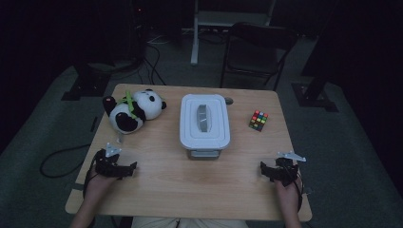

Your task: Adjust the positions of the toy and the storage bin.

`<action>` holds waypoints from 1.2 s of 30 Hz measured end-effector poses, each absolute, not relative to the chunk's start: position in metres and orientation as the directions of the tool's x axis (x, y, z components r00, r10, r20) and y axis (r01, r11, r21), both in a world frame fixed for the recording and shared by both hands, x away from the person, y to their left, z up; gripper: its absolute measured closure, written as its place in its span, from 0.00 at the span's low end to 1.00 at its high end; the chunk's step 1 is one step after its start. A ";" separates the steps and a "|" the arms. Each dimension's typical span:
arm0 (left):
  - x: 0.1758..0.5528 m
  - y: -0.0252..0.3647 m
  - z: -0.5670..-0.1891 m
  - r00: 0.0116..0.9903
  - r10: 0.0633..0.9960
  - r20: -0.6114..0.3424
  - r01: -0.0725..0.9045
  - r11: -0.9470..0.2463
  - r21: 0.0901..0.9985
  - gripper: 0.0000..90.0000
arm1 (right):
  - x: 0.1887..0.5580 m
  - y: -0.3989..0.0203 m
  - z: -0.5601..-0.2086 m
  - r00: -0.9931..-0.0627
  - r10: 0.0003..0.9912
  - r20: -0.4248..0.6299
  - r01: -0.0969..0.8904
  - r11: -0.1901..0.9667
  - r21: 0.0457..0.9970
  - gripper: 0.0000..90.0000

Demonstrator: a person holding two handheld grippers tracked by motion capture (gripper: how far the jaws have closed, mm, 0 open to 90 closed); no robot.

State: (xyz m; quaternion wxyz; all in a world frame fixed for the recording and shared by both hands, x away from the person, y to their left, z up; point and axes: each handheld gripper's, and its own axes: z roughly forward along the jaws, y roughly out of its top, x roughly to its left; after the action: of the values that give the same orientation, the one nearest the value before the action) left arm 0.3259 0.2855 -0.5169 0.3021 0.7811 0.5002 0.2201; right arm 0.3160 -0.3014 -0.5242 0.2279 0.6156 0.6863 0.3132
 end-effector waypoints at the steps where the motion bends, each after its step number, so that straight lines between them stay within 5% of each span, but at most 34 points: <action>1: 0.331 0.280 -0.514 0.408 0.912 0.038 0.644 -0.317 0.696 0.03 | 0.318 -0.300 -0.522 -0.144 0.984 0.099 0.700 0.031 0.714 0.14; 19: 0.376 0.236 -0.507 0.440 0.898 0.017 0.650 -0.332 0.684 0.03 | 0.377 -0.225 -0.504 -0.278 0.960 0.034 0.608 0.149 0.780 0.13; 36: 0.427 0.175 -0.490 0.504 0.864 0.019 0.605 -0.368 0.706 0.03 | 0.415 -0.197 -0.505 -0.331 0.943 0.028 0.570 0.176 0.802 0.15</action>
State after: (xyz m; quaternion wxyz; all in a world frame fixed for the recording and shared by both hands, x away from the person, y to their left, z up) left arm 0.4273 0.1747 -0.4897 0.3268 0.8031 0.4571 0.1979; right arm 0.4147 -0.1970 -0.5050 0.2493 0.5217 0.7252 0.3738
